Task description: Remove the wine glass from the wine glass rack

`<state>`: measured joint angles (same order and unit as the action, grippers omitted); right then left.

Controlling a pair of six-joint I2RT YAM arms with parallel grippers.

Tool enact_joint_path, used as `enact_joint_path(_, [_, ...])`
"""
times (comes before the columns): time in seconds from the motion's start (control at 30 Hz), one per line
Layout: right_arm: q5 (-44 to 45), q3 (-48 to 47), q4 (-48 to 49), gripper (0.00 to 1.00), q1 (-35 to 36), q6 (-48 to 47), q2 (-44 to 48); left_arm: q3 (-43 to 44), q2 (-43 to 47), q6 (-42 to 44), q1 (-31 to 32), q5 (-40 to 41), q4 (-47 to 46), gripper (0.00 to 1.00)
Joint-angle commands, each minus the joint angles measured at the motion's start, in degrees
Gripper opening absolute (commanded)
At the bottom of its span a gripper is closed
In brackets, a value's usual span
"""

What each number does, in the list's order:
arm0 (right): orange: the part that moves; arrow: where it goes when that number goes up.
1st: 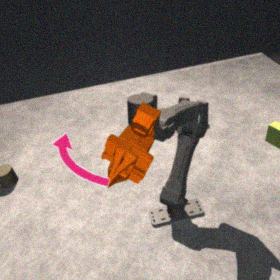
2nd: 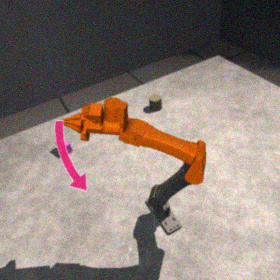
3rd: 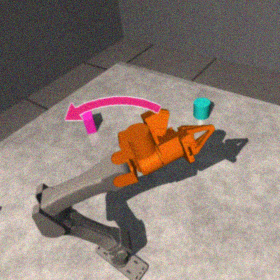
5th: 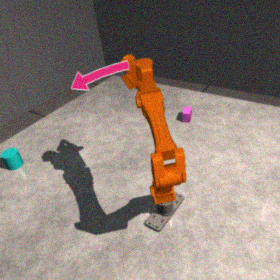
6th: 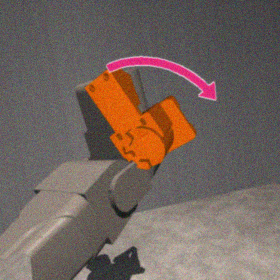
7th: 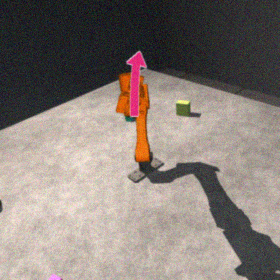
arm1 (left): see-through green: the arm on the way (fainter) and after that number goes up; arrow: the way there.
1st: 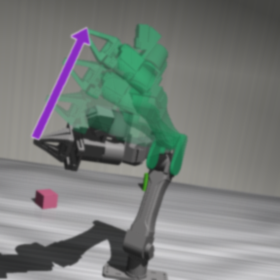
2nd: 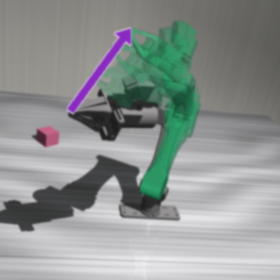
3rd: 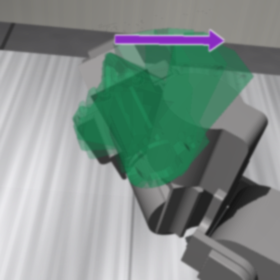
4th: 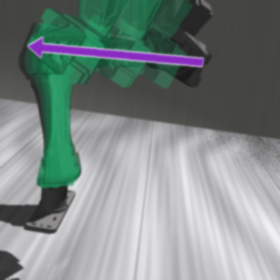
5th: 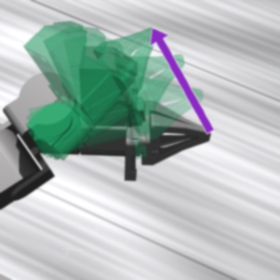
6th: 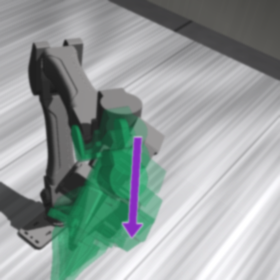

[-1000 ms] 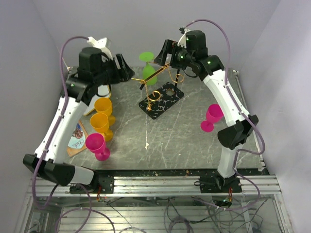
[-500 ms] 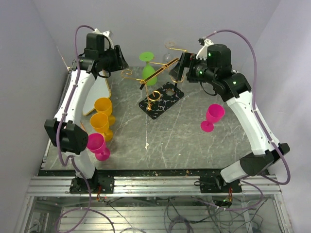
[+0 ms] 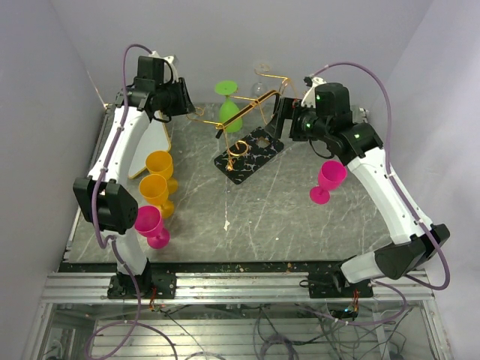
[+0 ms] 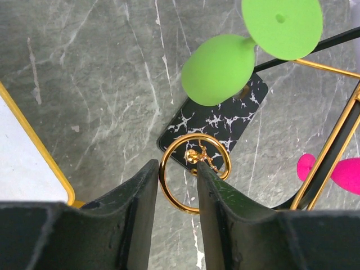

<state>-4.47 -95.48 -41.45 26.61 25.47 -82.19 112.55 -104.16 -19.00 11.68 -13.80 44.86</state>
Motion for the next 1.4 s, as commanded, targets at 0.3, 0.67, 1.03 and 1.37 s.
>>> enact_joint_path(0.3, [-0.3,1.4,2.4,0.95,-0.2,-0.5,1.2,-9.2,7.2,-0.2,-0.3,-2.3,0.2,0.32])
enact_joint_path(0.67, [-0.4,2.3,2.6,0.95,-0.2,-0.4,1.8,-17.1,13.4,-2.7,0.1,-8.2,-0.7,0.31])
enact_joint_path(1.03, [-0.4,3.2,3.1,0.95,-0.2,-0.5,2.7,-22.7,19.4,-7.1,5.6,-10.4,-1.5,0.31])
enact_joint_path(1.37, [-0.1,3.9,3.3,0.95,-0.3,-1.0,3.5,-30.5,25.6,-12.6,9.3,-12.5,-5.4,0.32])
